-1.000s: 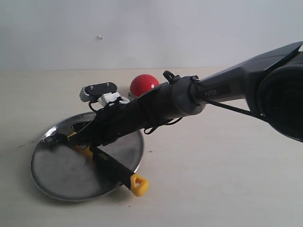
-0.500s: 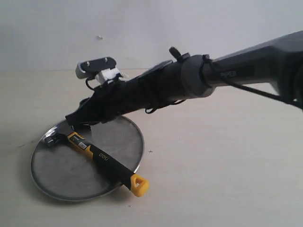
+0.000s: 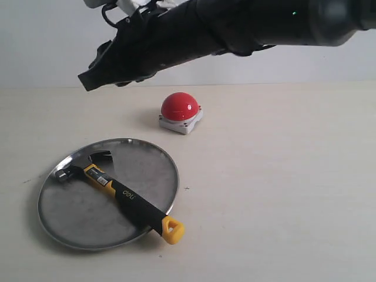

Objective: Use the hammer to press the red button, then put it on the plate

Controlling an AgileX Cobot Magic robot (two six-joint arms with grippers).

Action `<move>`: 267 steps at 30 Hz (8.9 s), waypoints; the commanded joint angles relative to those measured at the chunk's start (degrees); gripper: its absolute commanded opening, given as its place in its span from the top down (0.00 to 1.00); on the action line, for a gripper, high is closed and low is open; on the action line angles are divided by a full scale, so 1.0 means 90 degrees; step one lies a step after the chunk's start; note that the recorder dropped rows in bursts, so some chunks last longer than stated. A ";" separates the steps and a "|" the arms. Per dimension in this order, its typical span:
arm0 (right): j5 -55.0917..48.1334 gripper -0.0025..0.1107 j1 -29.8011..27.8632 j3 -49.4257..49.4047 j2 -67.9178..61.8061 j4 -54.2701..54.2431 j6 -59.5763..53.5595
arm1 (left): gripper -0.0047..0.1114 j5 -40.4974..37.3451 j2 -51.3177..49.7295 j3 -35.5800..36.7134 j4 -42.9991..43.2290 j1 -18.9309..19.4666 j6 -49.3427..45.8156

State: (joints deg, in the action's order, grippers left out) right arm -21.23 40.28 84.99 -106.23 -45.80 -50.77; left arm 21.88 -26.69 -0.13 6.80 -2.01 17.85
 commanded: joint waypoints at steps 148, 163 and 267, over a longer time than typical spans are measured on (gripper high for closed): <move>0.0598 0.79 -0.5220 -0.9443 1.1382 0.3914 0.4668 | 0.96 -0.0040 0.0021 0.0015 0.0008 -0.0034 0.0009; 0.0598 0.79 -0.5220 -0.9443 1.1382 0.3914 0.4668 | 0.96 -0.0479 0.0424 0.0015 0.0008 -0.0034 -0.0293; 0.0598 0.79 -0.5220 -0.9443 1.1382 0.3914 0.4681 | 0.96 -0.4749 0.2965 0.0015 0.0008 -0.0023 -0.0295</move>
State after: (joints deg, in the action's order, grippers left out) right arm -16.05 -6.48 0.24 -3.97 -10.51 -8.38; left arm -20.96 -0.39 0.15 6.80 -2.01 15.22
